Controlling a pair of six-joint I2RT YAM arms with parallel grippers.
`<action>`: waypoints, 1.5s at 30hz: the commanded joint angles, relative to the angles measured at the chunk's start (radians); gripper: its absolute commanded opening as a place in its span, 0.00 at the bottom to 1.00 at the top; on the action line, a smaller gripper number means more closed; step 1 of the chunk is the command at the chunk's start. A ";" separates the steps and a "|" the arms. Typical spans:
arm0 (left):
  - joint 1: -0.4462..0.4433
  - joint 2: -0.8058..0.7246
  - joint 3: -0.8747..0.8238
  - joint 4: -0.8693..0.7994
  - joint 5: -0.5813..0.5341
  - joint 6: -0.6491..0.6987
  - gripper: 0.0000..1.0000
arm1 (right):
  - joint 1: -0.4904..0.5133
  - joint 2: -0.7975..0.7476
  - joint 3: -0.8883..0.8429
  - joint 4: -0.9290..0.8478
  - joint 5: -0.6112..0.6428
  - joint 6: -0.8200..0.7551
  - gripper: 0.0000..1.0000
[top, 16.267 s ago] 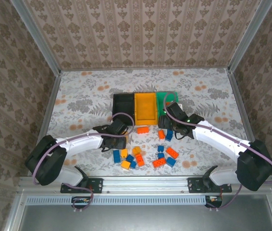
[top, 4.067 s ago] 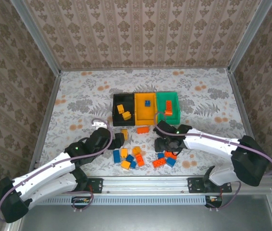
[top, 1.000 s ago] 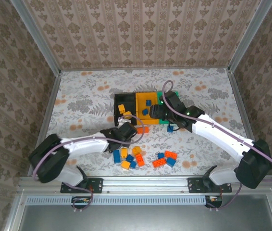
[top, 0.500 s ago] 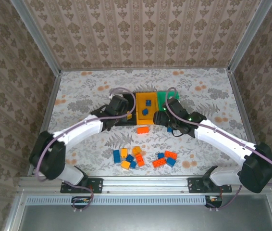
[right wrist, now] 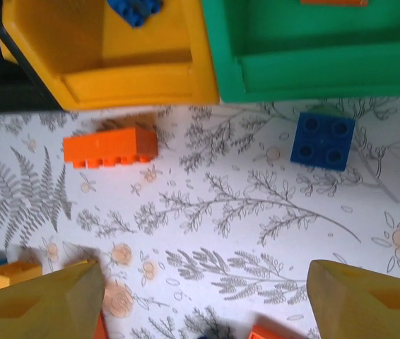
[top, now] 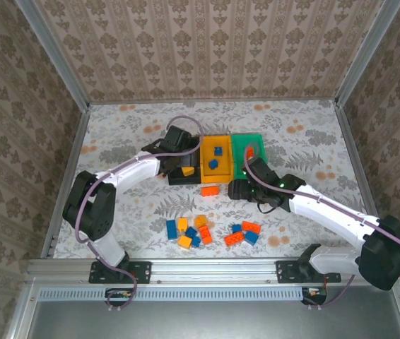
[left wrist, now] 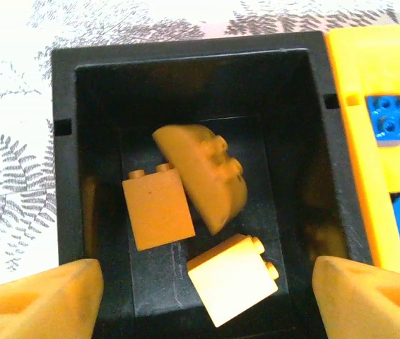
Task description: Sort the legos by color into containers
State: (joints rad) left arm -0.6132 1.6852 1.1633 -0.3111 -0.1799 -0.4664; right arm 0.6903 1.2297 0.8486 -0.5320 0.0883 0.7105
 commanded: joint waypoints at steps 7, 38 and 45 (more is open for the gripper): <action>-0.125 -0.325 -0.144 0.011 0.004 -0.063 1.00 | 0.103 0.069 -0.026 0.034 0.007 -0.030 0.79; -0.220 -1.001 -0.666 -0.161 -0.156 -0.337 1.00 | 0.214 0.691 0.303 0.268 0.312 -0.007 0.85; -0.219 -1.003 -0.671 -0.163 -0.144 -0.344 1.00 | 0.214 0.684 0.279 0.317 0.339 -0.037 0.77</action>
State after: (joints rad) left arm -0.8253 0.6979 0.5018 -0.4511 -0.3187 -0.7906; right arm 0.9058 1.8996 1.1267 -0.2455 0.3897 0.6991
